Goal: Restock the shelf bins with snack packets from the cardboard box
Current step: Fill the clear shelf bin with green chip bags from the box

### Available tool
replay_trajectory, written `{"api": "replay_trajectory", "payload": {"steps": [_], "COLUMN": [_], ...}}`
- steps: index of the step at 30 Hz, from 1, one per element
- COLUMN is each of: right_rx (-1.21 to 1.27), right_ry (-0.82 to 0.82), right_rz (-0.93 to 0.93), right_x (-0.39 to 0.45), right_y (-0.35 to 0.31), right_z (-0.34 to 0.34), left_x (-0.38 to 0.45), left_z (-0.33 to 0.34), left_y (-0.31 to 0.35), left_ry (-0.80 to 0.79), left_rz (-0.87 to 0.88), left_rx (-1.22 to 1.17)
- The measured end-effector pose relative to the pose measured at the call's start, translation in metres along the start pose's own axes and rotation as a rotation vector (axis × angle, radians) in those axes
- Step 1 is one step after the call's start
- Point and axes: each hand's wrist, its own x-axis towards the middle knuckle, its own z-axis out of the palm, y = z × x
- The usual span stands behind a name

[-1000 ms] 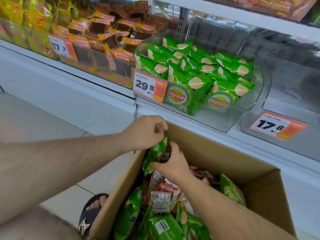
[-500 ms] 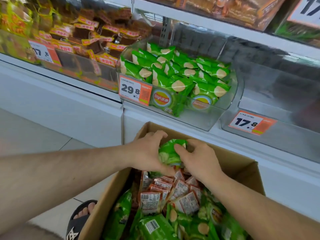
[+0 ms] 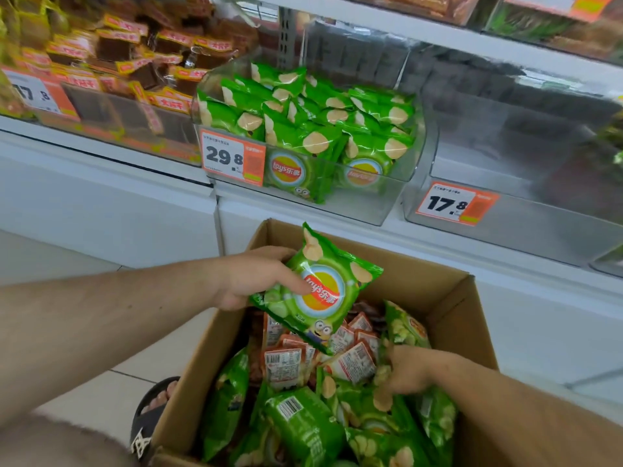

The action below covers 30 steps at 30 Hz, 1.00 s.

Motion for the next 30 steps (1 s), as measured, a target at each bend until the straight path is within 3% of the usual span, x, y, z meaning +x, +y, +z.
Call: {"api": "replay_trajectory", "payload": {"steps": [3,9,15,21,25,30], "right_rx": [-0.178,-0.216,0.145,0.573,0.642,0.892], "right_ry": [-0.012,0.235,0.444,0.461,0.55,0.702], "right_rz": [-0.02,-0.099,-0.274,-0.449,-0.463,-0.571], "right_x": [0.015,0.013,-0.039,-0.08,-0.093,-0.106], "right_y": [-0.007,-0.005,0.008,0.013,0.012,0.008], "right_z": [0.025,0.007,-0.059,-0.083,-0.095,-0.104], "left_x": [0.001,0.005,0.005,0.002,0.001,-0.009], "left_z": [-0.001,-0.013,-0.03,-0.039,-0.042,-0.034], "left_y": [-0.002,-0.007,-0.013,-0.02,-0.015,0.012], "left_ry": [0.015,0.041,0.013,-0.072,-0.107,-0.11], "left_rz": [0.005,0.004,0.015,0.048,0.113,0.358], "left_rx": [-0.002,0.02,-0.062,-0.089,0.135,0.563]}}
